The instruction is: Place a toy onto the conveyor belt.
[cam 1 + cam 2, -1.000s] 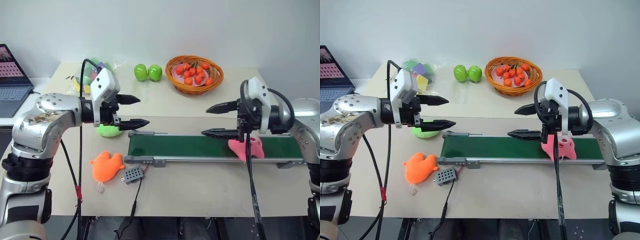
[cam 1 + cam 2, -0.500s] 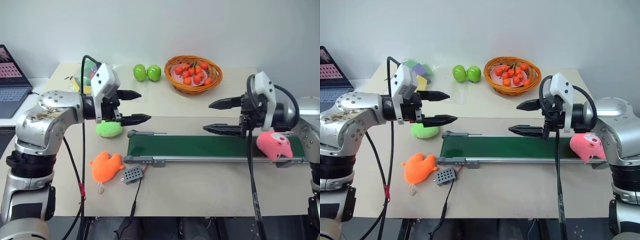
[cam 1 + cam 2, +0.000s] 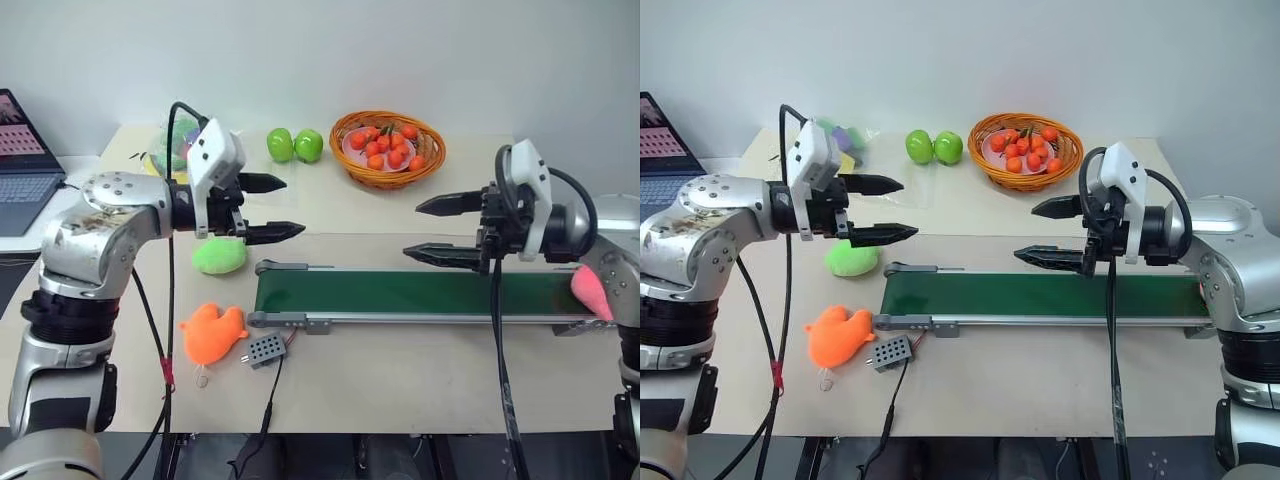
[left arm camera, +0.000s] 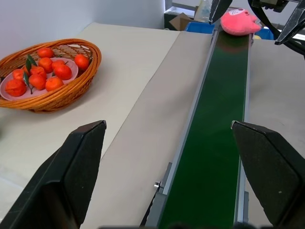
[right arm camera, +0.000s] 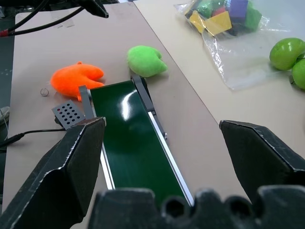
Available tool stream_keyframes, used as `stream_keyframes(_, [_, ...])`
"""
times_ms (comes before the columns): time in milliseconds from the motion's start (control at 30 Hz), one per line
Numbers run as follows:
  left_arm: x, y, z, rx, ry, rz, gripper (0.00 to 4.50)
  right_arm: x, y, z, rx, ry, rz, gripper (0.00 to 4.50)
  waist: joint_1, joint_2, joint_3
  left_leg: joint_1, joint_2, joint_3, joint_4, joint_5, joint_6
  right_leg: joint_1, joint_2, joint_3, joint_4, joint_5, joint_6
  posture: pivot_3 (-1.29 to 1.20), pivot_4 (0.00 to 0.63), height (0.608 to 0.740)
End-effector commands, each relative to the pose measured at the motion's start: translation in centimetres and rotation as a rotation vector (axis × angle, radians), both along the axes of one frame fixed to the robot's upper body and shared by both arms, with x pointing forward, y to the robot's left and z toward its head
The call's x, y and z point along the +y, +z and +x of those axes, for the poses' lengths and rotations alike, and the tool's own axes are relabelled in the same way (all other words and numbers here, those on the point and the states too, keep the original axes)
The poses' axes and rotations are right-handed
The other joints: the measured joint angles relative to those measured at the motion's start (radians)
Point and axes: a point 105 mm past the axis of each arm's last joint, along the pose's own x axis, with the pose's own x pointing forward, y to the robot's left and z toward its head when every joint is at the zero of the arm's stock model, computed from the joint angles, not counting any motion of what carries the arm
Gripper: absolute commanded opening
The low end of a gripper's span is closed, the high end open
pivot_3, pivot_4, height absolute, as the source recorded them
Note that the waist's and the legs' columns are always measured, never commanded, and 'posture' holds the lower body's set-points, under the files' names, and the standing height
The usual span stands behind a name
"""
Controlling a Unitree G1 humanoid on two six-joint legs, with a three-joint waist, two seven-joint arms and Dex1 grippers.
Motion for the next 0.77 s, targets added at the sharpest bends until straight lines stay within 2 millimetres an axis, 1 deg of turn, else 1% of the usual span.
stream_keyframes(33, [-0.23, 1.52, 0.00, -0.071, -0.010, 0.005, 4.49, -0.09, 1.89, -0.62, -0.068, 0.002, 0.025, 4.50, 0.000, 0.000, 0.000, 0.000, 0.000, 0.000, 0.000, 0.000, 0.000, 0.000, 0.000, 0.000, 0.000, 0.000, 0.000, 0.00, 0.150, 0.738])
stream_keyframes(600, [-0.23, 1.26, 0.08, -0.068, 0.008, 0.004, 4.49, 0.14, 1.19, -0.55, -0.055, -0.006, 0.027, 4.50, 0.000, 0.000, 0.000, 0.000, 0.000, 0.000, 0.000, 0.000, 0.000, 0.000, 0.000, 0.000, 0.000, 0.000, 0.000, 0.00, 0.150, 0.738])
stream_keyframes(767, [-0.11, 0.80, -0.04, -0.059, 0.006, 0.030, 4.49, 0.19, 1.12, -0.45, -0.052, -0.003, 0.025, 4.50, 0.000, 0.000, 0.000, 0.000, 0.000, 0.000, 0.000, 0.000, 0.000, 0.000, 0.000, 0.000, 0.000, 0.000, 0.000, 0.00, 0.150, 0.738])
